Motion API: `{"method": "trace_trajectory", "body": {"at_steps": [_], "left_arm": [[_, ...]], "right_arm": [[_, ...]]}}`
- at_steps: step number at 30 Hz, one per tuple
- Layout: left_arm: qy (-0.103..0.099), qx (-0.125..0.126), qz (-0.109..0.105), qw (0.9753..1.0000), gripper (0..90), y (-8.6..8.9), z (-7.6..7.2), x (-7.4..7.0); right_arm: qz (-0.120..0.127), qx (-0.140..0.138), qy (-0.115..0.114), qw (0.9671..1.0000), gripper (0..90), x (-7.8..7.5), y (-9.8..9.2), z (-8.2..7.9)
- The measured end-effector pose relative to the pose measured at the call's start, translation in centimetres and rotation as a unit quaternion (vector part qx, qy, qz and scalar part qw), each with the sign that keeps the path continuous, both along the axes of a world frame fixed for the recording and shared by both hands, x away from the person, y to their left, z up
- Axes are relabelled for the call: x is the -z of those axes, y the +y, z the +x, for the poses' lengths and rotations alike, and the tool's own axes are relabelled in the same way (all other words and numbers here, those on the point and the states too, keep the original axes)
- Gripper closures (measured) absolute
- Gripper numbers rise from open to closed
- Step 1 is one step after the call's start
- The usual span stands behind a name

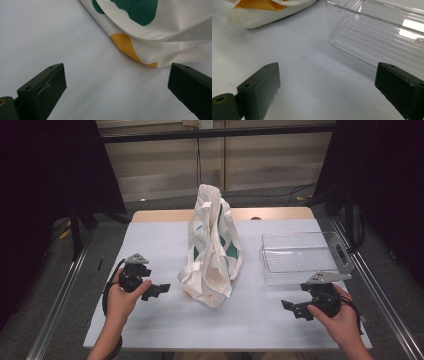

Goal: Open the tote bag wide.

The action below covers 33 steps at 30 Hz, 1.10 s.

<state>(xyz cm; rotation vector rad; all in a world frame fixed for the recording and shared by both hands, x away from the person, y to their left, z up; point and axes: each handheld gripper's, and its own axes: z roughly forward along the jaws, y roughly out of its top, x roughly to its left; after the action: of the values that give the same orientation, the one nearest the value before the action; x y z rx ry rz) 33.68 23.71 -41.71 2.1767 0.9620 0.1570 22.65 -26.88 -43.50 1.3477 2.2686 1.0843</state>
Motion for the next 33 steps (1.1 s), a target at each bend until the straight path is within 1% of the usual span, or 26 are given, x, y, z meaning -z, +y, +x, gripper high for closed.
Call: {"method": "trace_trajectory", "body": {"at_steps": [3, 4, 5, 8, 9, 10, 11, 12, 13, 14, 15, 16, 17, 18, 19, 20, 21, 22, 23, 26, 27, 28, 29, 30, 33], "left_arm": [[-0.001, -0.004, -0.004, 1.0, 1.5, -0.2, 0.1, -0.1], [0.006, 0.004, 0.001, 1.0, 1.4, -0.4, 0.3, -0.4], [0.007, 0.002, 0.003, 1.0, 1.3, -0.5, 0.4, -0.6], [0.003, 0.001, 0.002, 1.0, 1.4, -0.8, 0.6, -0.9], [0.003, 0.005, 0.006, 1.0, 1.3, -0.9, 0.8, -1.2], [0.003, 0.003, 0.001, 1.0, 1.4, -1.2, 0.9, -1.6], [0.001, 0.011, 0.006, 0.9999, 1.4, -1.3, 1.1, -1.9], [0.001, 0.009, -0.001, 1.0, 1.1, -1.5, 1.1, -2.1], [0.001, 0.012, 0.0, 0.9999, 0.7, -1.5, 1.2, -2.3], [0.001, 0.008, -0.004, 1.0, 0.8, -1.6, 1.3, -2.4], [-0.002, 0.01, 0.002, 0.9999, 0.8, -1.6, 1.5, -2.5], [-0.002, 0.01, 0.002, 0.9999, 0.8, -1.6, 1.5, -2.5], [0.005, 0.012, 0.005, 0.9999, 0.8, -1.6, 1.6, -2.7], [0.002, 0.005, -0.002, 1.0, 0.8, -1.8, 1.7, -2.8], [0.001, 0.008, -0.004, 1.0, 0.8, -1.8, 1.9, -2.9], [0.001, 0.008, -0.004, 1.0, 0.8, -1.8, 1.9, -2.9], [0.001, 0.001, -0.005, 1.0, 0.8, -1.9, 1.9, -3.1], [0.0, 0.004, -0.004, 1.0, 0.8, -1.8, 2.1, -3.2], [-0.001, -0.001, -0.005, 1.0, 0.8, -1.9, 2.1, -3.3], [-0.003, -0.002, -0.003, 1.0, 0.8, -2.1, 2.3, -3.5], [-0.001, 0.002, 0.0, 1.0, 0.8, -2.1, 2.4, -3.7], [-0.001, -0.002, -0.005, 1.0, 0.8, -2.2, 2.5, -3.7], [0.0, 0.004, -0.004, 1.0, 0.8, -2.2, 2.6, -3.9], [-0.002, 0.002, -0.004, 1.0, 0.8, -2.4, 2.6, -3.9], [-0.003, 0.007, -0.004, 1.0, 0.8, -2.6, 2.8, -4.2]], "right_arm": [[0.0, -0.002, -0.002, 1.0, 6.3, -0.4, 0.1, 0.3], [0.001, -0.004, -0.005, 1.0, 6.4, -0.6, 0.1, 0.4], [0.001, -0.005, -0.006, 1.0, 6.4, -0.7, 0.2, 0.4], [0.005, -0.006, -0.005, 1.0, 6.4, -1.0, 0.3, 0.6], [0.004, -0.007, -0.006, 0.9999, 6.5, -1.2, 0.5, 0.9], [0.002, -0.008, -0.008, 0.9999, 6.6, -1.3, 0.6, 1.1], [0.002, -0.008, -0.009, 0.9999, 6.7, -1.5, 0.6, 1.1], [0.0, -0.01, -0.011, 0.9999, 6.8, -1.6, 0.7, 1.3], [0.0, -0.011, -0.013, 0.9999, 6.8, -1.7, 0.8, 1.4], [0.001, -0.011, -0.01, 0.9999, 6.8, -1.9, 0.9, 1.5], [0.001, -0.013, -0.012, 0.9999, 6.7, -2.0, 0.9, 1.6], [0.001, -0.013, -0.012, 0.9999, 6.7, -2.0, 0.9, 1.6], [0.002, -0.013, -0.011, 0.9999, 6.8, -2.1, 1.0, 1.7], [0.001, -0.014, -0.012, 0.9998, 6.8, -2.4, 1.1, 1.8], [0.0, -0.015, -0.014, 0.9998, 6.8, -2.5, 1.2, 1.9], [0.0, -0.015, -0.014, 0.9998, 6.8, -2.5, 1.2, 1.9], [0.001, -0.016, -0.015, 0.9998, 6.8, -2.8, 1.3, 2.0], [0.0, -0.016, -0.015, 0.9998, 6.8, -3.0, 1.4, 2.1], [-0.001, -0.017, -0.016, 0.9997, 6.8, -3.1, 1.4, 2.2], [0.001, -0.017, -0.017, 0.9997, 6.8, -3.4, 1.5, 2.5], [0.001, -0.015, -0.014, 0.9998, 6.8, -3.4, 1.6, 2.6], [0.001, -0.015, -0.016, 0.9998, 6.8, -3.5, 1.6, 2.7], [0.003, -0.015, -0.015, 0.9998, 6.8, -3.5, 1.6, 2.8], [0.002, -0.017, -0.015, 0.9998, 6.8, -3.6, 1.6, 2.9], [0.004, -0.017, -0.015, 0.9997, 6.9, -3.8, 1.8, 3.2]]}}
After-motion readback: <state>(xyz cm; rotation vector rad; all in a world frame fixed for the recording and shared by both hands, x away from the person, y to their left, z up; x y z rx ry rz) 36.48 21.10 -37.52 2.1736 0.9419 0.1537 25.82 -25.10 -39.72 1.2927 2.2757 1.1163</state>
